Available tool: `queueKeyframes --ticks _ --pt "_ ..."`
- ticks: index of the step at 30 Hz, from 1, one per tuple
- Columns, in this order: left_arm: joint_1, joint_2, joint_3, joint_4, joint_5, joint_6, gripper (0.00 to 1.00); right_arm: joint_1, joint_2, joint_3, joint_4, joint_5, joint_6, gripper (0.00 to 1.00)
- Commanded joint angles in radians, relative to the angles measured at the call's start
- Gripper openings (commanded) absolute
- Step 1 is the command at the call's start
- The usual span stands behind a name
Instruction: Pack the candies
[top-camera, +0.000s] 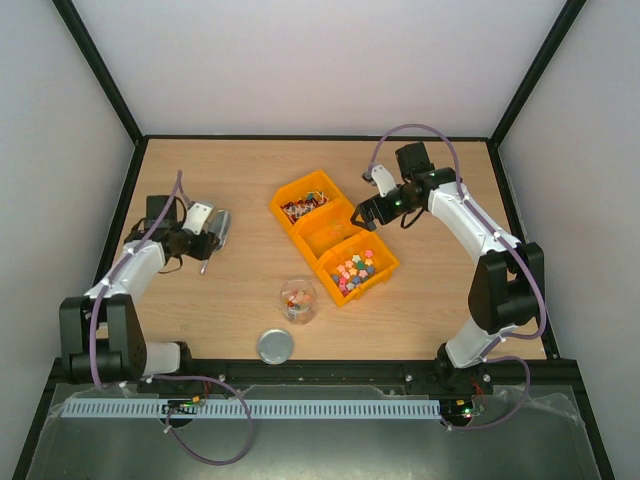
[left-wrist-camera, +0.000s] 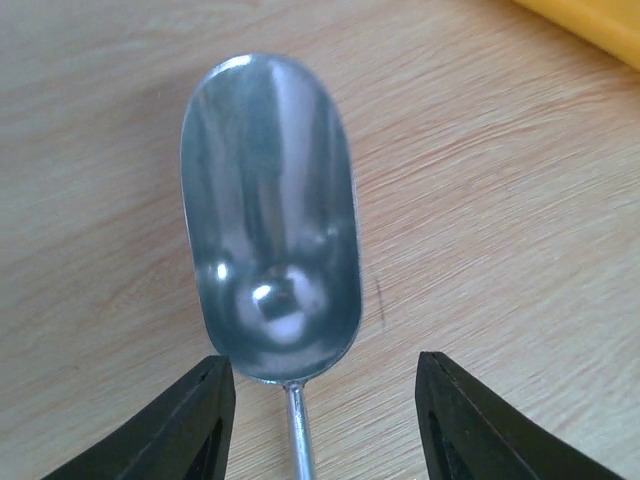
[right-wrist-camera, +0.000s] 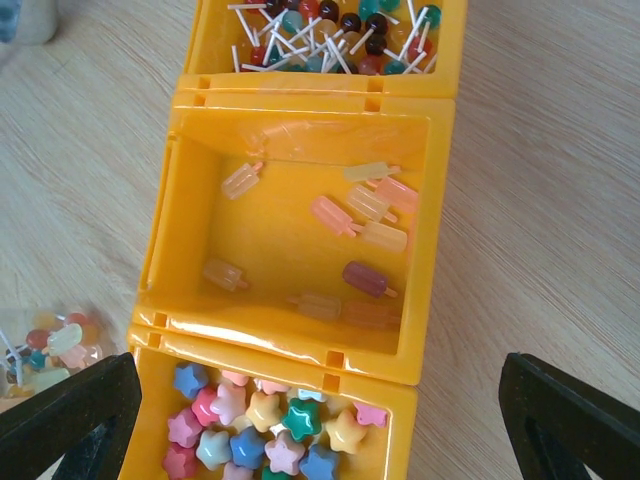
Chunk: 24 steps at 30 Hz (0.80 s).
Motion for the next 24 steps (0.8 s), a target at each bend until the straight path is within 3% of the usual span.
queueKeyframes --ticks 1,8,14,17,21,24 --pt "0.009 -0.081 0.070 -0.134 0.079 0.058 0.56 0.002 -0.001 0.013 -0.041 -0.051 -0.026 0.99" --pt "0.003 -0.208 0.122 -0.365 0.221 0.226 0.72 0.002 -0.099 -0.085 -0.017 -0.137 -0.102 0.99" --pt "-0.025 -0.311 0.082 -0.658 0.319 0.577 0.71 0.004 -0.175 -0.166 -0.008 -0.107 -0.175 0.99" --pt "-0.089 -0.361 0.041 -0.766 0.306 0.735 0.70 0.004 -0.201 -0.175 -0.007 -0.086 -0.184 0.98" --pt "-0.256 -0.420 -0.035 -0.758 0.236 0.738 0.68 0.004 -0.237 -0.192 0.013 -0.090 -0.162 0.99" --pt "-0.394 -0.456 -0.087 -0.636 0.153 0.632 0.68 0.005 -0.297 -0.259 0.071 -0.105 -0.169 0.99"
